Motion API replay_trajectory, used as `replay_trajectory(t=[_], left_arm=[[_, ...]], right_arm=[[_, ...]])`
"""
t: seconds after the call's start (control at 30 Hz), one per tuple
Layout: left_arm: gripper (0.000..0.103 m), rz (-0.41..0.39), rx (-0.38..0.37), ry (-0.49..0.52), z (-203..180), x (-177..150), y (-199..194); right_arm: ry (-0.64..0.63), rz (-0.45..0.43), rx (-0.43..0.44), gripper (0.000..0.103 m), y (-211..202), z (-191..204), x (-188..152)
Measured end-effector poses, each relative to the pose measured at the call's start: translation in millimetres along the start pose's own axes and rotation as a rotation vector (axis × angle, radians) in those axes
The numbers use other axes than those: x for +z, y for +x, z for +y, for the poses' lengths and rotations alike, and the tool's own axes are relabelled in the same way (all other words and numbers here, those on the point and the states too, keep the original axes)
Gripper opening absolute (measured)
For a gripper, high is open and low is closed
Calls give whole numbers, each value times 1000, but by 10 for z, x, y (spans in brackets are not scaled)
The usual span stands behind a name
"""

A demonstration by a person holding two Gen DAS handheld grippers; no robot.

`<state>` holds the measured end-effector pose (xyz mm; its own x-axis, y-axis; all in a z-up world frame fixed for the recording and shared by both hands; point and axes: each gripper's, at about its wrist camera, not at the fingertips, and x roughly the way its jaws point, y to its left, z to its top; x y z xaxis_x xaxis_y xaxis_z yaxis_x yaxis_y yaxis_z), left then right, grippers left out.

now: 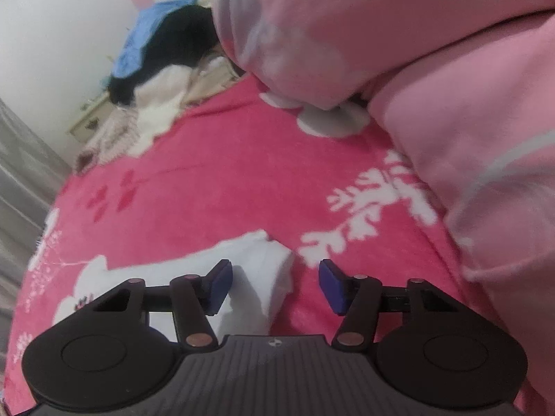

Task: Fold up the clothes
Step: 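Grasp the end of the folded shirt with the right gripper and lift it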

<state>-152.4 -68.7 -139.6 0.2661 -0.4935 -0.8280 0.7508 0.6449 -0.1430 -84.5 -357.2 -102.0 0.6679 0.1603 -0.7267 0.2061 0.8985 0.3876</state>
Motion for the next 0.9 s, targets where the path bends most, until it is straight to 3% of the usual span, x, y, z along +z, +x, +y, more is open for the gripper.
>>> replay_trajectory(t=[0.33,0.4,0.57,0.73,0.9], left_arm=[[102,-10,-20,-4,14,-9,21],[102,-11,-19,-4,8,-11,21],[102,-13,-25,-8,24,-8,13],[102,-15,-25,-9,26,-5,18],[103,-14,-22,-12,19,-1,24]], right_arm=[[-417,-57,-100,59,-88,548,-157],[-404,-28,-105,52,-15,538,-150],[-394,-23,-73,10,-33,562,-170],[-357,-17,40,3,-149,597,-196],[-63,-14,286,3,-125,334,-42]])
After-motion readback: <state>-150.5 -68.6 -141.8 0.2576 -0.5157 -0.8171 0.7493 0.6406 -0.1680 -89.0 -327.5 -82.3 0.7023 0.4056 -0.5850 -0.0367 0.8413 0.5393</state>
